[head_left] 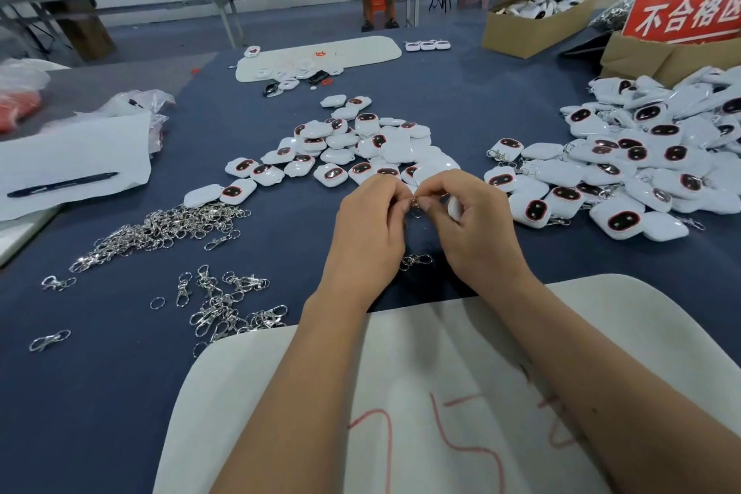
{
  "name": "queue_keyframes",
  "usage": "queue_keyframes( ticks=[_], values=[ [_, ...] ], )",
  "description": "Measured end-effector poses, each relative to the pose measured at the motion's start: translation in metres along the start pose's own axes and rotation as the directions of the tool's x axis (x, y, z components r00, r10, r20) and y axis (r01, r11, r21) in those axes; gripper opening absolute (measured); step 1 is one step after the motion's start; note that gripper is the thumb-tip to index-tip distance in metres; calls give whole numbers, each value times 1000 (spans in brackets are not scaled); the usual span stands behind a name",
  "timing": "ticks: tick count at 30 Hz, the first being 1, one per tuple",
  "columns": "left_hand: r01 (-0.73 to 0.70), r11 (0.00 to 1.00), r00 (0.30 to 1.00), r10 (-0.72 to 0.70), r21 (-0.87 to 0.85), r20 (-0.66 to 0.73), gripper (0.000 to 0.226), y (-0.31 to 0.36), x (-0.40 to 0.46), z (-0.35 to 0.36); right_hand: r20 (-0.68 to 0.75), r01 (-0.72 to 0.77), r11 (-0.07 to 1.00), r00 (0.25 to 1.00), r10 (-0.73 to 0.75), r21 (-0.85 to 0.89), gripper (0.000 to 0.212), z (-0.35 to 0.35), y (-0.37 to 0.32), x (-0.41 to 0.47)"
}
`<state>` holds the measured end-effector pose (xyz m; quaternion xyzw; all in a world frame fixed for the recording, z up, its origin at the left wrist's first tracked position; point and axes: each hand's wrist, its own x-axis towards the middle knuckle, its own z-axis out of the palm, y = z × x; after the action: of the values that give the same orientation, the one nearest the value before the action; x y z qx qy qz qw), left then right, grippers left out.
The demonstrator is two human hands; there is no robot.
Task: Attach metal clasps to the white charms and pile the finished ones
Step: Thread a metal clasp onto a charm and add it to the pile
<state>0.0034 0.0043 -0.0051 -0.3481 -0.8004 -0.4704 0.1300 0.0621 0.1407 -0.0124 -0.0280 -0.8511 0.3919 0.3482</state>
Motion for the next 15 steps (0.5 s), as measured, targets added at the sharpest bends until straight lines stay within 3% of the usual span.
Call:
queue_keyframes(
  ticks=[4,8,11,15],
  values=[
    [-31,999,998,29,-33,-49,14,1,1,0,97,-171,969,983,156,177,12,-1,2,2],
    [-61,997,997,59,-41,-47,14,3,1,2,79,-190,946,981,175,263,12,-5,1,3],
    [-71,997,997,71,-17,-28,14,2,1,1,28,-141,973,990,138,184,11,-5,1,1],
    [-65,998,998,65,11,-15,15,1,0,-1,-33,38,999,999,-39,-38,10,-2,0,0]
  ],
)
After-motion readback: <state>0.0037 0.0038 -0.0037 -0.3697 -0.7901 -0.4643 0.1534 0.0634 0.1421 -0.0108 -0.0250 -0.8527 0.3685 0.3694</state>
